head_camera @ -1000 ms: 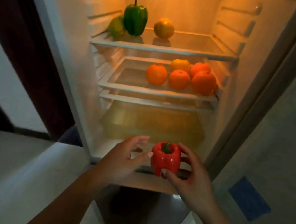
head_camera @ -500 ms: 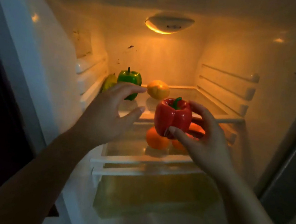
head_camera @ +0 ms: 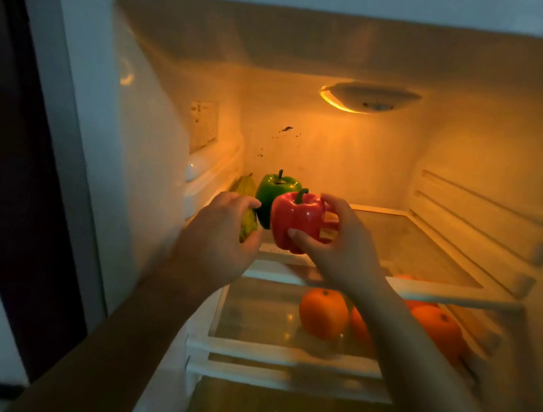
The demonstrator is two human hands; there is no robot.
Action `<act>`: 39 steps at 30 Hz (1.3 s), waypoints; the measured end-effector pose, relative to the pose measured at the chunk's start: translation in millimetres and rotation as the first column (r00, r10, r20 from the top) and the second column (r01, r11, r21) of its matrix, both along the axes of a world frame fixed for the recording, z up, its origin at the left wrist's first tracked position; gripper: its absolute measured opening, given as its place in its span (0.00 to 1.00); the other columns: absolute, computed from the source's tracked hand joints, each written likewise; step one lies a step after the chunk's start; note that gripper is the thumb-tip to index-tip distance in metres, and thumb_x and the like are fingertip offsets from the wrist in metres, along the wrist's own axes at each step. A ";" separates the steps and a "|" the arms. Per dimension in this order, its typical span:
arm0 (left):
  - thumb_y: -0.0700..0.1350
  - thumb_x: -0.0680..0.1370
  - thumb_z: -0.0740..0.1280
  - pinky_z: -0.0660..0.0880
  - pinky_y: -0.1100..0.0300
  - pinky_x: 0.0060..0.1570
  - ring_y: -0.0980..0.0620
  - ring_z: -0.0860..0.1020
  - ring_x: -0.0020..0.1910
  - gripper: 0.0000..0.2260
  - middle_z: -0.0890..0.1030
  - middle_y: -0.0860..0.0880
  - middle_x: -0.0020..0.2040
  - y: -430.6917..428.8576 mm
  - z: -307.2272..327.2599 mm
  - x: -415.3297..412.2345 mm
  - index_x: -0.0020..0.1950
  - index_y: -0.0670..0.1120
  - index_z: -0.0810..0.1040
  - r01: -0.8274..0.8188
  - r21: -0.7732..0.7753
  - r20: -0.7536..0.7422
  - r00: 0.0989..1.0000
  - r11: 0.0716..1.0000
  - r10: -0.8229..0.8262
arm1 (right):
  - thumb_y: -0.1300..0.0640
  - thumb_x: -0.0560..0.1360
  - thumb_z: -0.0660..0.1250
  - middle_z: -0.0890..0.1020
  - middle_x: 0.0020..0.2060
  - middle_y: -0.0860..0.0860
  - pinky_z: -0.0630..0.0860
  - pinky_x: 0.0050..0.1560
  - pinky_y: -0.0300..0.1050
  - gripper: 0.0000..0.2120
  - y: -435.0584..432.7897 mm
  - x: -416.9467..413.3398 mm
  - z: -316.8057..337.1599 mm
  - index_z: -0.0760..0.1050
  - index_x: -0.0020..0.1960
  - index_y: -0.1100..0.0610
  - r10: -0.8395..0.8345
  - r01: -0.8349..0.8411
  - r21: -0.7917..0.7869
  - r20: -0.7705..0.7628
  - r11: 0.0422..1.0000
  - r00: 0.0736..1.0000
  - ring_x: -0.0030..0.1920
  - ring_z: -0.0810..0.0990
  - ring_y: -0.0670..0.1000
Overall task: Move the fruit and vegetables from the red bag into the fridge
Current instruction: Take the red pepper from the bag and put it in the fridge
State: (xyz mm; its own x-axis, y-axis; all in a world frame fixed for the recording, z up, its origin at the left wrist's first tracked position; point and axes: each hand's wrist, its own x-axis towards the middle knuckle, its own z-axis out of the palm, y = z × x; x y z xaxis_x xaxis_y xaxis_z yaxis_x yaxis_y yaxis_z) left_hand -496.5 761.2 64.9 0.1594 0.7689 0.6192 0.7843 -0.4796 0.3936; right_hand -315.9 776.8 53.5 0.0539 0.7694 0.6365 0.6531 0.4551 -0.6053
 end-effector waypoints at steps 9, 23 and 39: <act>0.43 0.74 0.67 0.68 0.68 0.48 0.59 0.69 0.54 0.20 0.74 0.49 0.62 2.7 0.7 1.4 0.65 0.50 0.70 0.022 -0.121 0.102 0.995 0.992 -0.010 | 0.50 0.64 0.77 0.75 0.59 0.50 0.76 0.56 0.52 0.34 15.2 -3.9 -7.5 0.67 0.66 0.50 0.045 -0.043 -0.049 0.040 0.998 0.998 0.56 0.75 0.50; 0.41 0.74 0.68 0.69 0.62 0.48 0.58 0.68 0.54 0.22 0.72 0.49 0.64 5.1 5.8 2.4 0.66 0.51 0.69 0.019 -0.144 0.123 0.992 0.989 -0.001 | 0.47 0.66 0.75 0.74 0.63 0.50 0.69 0.41 0.29 0.35 2.9 14.8 -1.1 0.65 0.69 0.51 0.055 -0.054 -0.037 0.040 0.998 0.998 0.53 0.74 0.45; 0.51 0.75 0.66 0.67 0.63 0.42 0.56 0.72 0.54 0.15 0.75 0.52 0.61 41.6 59.7 25.3 0.62 0.52 0.73 0.060 -0.127 0.303 0.953 0.990 -0.019 | 0.44 0.72 0.68 0.76 0.62 0.49 0.72 0.46 0.41 0.26 40.7 51.8 33.4 0.68 0.66 0.52 -0.022 0.021 -0.039 -0.021 0.999 1.000 0.51 0.73 0.44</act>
